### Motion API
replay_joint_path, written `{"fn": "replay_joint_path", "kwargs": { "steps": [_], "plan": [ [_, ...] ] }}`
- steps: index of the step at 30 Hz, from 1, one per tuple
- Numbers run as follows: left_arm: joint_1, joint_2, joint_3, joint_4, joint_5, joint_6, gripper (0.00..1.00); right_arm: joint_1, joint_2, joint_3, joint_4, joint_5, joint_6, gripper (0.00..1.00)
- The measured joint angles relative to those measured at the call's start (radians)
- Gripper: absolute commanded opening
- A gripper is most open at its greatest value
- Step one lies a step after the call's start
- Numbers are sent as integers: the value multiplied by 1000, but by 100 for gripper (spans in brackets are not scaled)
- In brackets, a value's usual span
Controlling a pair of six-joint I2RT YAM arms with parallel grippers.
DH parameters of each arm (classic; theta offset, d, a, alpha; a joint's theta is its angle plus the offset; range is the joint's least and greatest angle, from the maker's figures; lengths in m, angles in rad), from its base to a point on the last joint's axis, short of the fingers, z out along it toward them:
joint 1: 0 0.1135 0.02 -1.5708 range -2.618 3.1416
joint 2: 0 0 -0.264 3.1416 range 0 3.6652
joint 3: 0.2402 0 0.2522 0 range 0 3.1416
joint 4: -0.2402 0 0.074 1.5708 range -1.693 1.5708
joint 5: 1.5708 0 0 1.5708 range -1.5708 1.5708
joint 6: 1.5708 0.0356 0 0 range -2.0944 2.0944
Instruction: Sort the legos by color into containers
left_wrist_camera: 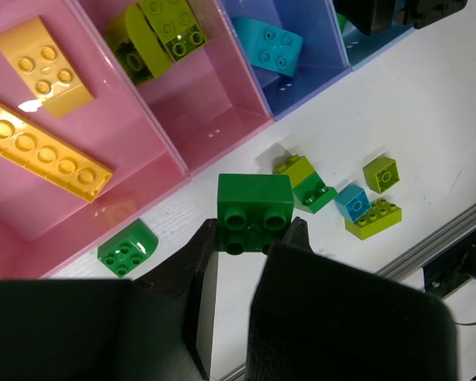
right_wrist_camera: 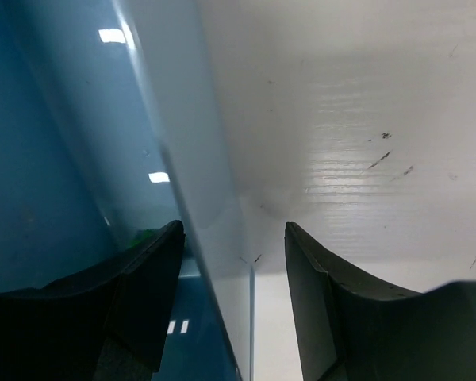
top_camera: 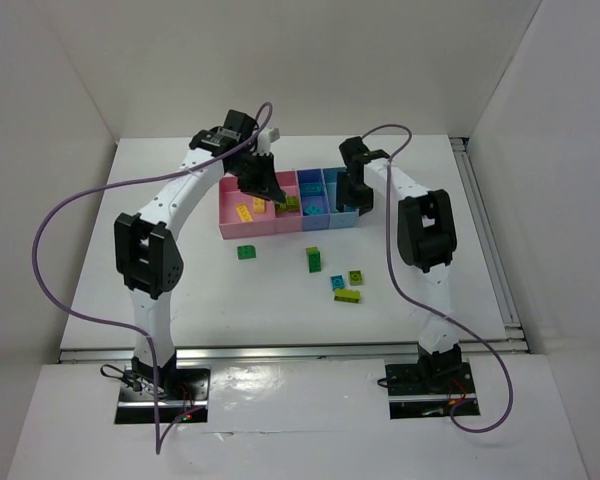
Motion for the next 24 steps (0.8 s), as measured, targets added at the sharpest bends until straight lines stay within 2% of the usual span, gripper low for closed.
{"fn": "replay_joint_path", "kwargs": {
  "steps": [6, 10, 14, 20, 24],
  "plan": [
    [25, 5, 0, -8, 3, 0, 6, 2, 58, 78, -40, -5, -7, 61],
    [32, 5, 0, -9, 3, 0, 6, 5, 92, 143, -36, -5, -2, 67],
    [36, 5, 0, -10, 11, 0, 6, 7, 117, 188, -27, 10, 26, 69],
    [36, 5, 0, -11, 23, 0, 6, 7, 120, 188, 31, 48, 55, 69],
    [37, 5, 0, -11, 28, 0, 6, 7, 71, 110, 47, 61, 56, 69]
  ]
}}
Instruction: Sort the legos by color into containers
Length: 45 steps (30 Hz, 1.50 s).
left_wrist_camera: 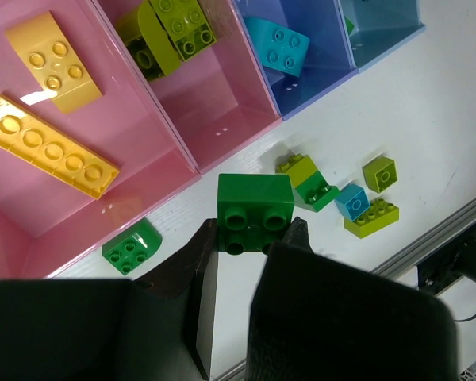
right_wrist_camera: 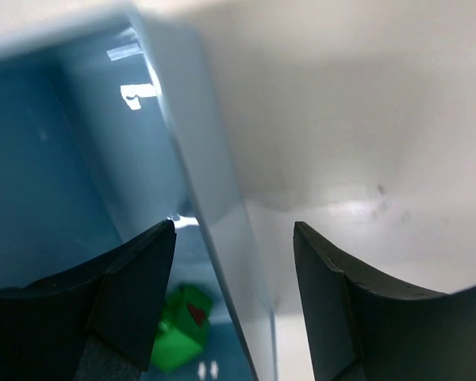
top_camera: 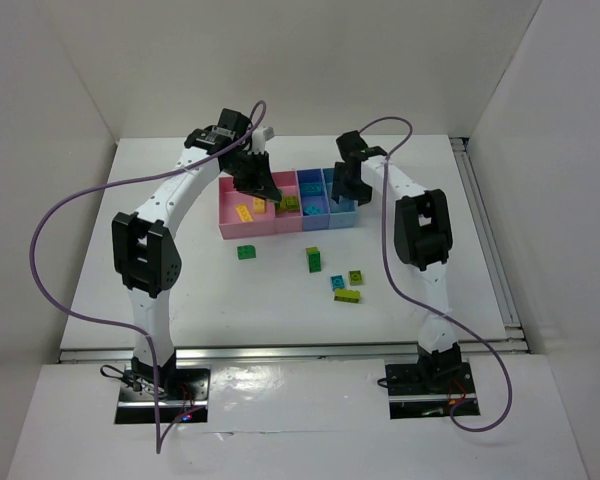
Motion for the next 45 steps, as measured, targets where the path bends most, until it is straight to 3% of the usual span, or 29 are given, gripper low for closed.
{"fn": "replay_joint_path", "kwargs": {
  "steps": [7, 14, 24, 33, 35, 40, 45],
  "plan": [
    [0, 0, 0, 0, 4, 0, 6, 1, -151, -164, -26, -26, -4, 69],
    [0, 0, 0, 0, 9, 0, 6, 18, -160, -168, -85, -109, -51, 66],
    [0, 0, 0, 0, 9, 0, 6, 28, -91, -73, -125, -138, -59, 65],
    [0, 0, 0, 0, 10, 0, 6, -1, 111, 182, -79, -100, -27, 65],
    [0, 0, -2, 1, 10, 0, 6, -4, 94, 161, -35, -84, -22, 65],
    [0, 0, -10, 0, 11, 0, 6, -4, -54, -71, 79, -64, -19, 66],
    [0, 0, -10, 0, 12, 0, 6, -2, -110, -80, 79, -79, -61, 66]
  ]
}}
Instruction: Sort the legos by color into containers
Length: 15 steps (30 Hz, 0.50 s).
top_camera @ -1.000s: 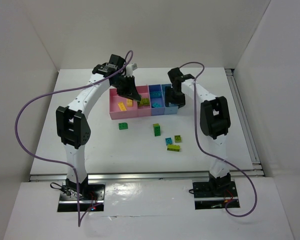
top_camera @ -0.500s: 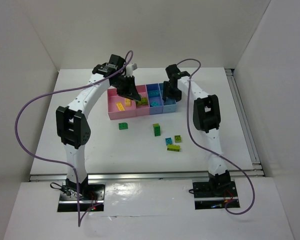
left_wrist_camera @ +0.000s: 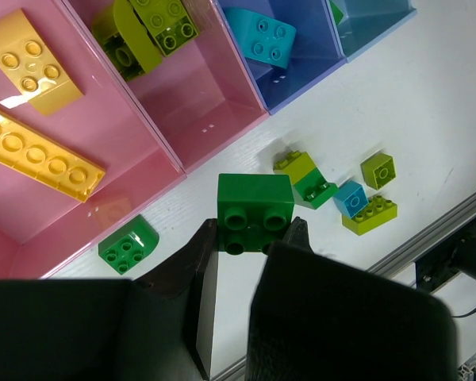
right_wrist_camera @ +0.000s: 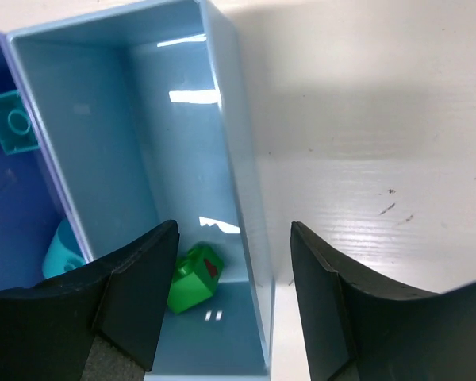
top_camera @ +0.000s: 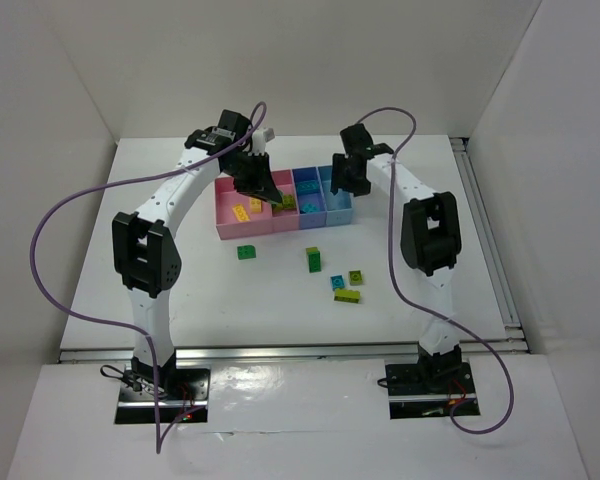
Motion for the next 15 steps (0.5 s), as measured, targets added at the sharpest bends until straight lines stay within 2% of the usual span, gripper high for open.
{"fn": "replay_joint_path", "kwargs": {
  "steps": [2, 4, 5, 6, 8, 9, 11, 15],
  "plan": [
    [0, 0, 0, 0, 0, 0, 6, 2, -23, -30, 2, -10, -18, 66],
    [0, 0, 0, 0, 0, 0, 6, 3, -52, -79, -10, -25, -29, 62],
    [0, 0, 0, 0, 0, 0, 6, 4, -60, -95, -22, -34, -35, 59],
    [0, 0, 0, 0, 0, 0, 6, 5, -63, -105, -34, -43, -40, 50],
    [0, 0, 0, 0, 0, 0, 6, 8, -63, -119, -45, -57, -48, 44],
    [0, 0, 0, 0, 0, 0, 6, 11, -63, -132, -49, -67, -52, 36],
    [0, 0, 0, 0, 0, 0, 6, 14, -62, -146, -63, -76, -63, 30],
    [0, 0, -4, 2, 1, 0, 6, 21, -29, -112, -121, -96, -82, 28]
  ]
}}
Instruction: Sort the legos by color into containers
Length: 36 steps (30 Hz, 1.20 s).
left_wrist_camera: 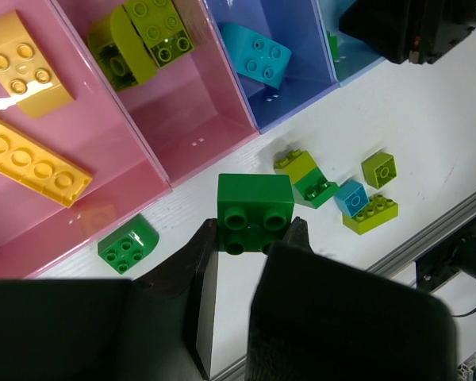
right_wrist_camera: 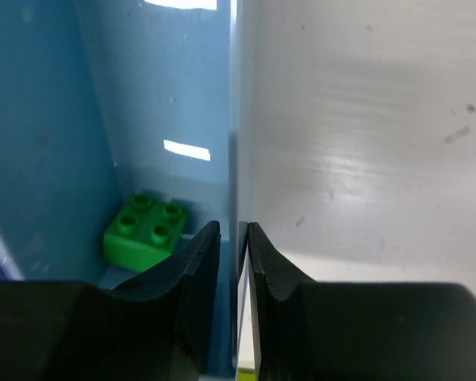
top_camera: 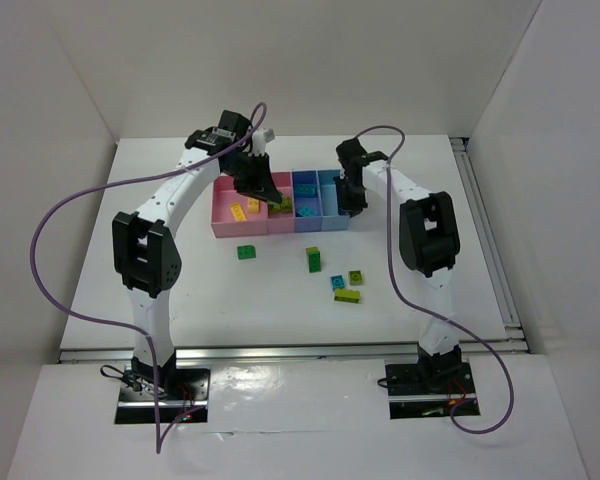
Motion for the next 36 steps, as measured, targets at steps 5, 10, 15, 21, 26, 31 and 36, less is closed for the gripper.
{"fn": "replay_joint_path", "kwargs": {
  "steps": [5, 10, 15, 21, 26, 31, 36],
  "plan": [
    [0, 0, -4, -1, 5, 0, 6, 6, 105, 120, -42, 0, 12, 48],
    [0, 0, -11, 2, 15, 0, 6, 12, 138, 214, -31, 8, 56, 68],
    [0, 0, -29, 5, 24, 0, 6, 13, 82, 175, 64, 34, 85, 71],
    [0, -1, -42, 5, 23, 0, 6, 13, 38, 127, 79, 58, 84, 67],
    [0, -1, -42, 5, 23, 0, 6, 18, -31, -6, 79, 64, 82, 67],
    [-4, -2, -42, 5, 34, 0, 6, 23, -124, -99, 92, 85, 87, 74],
    [-38, 5, 6, 0, 34, -6, 6, 30, -265, -152, 137, 146, 111, 79]
  ]
}}
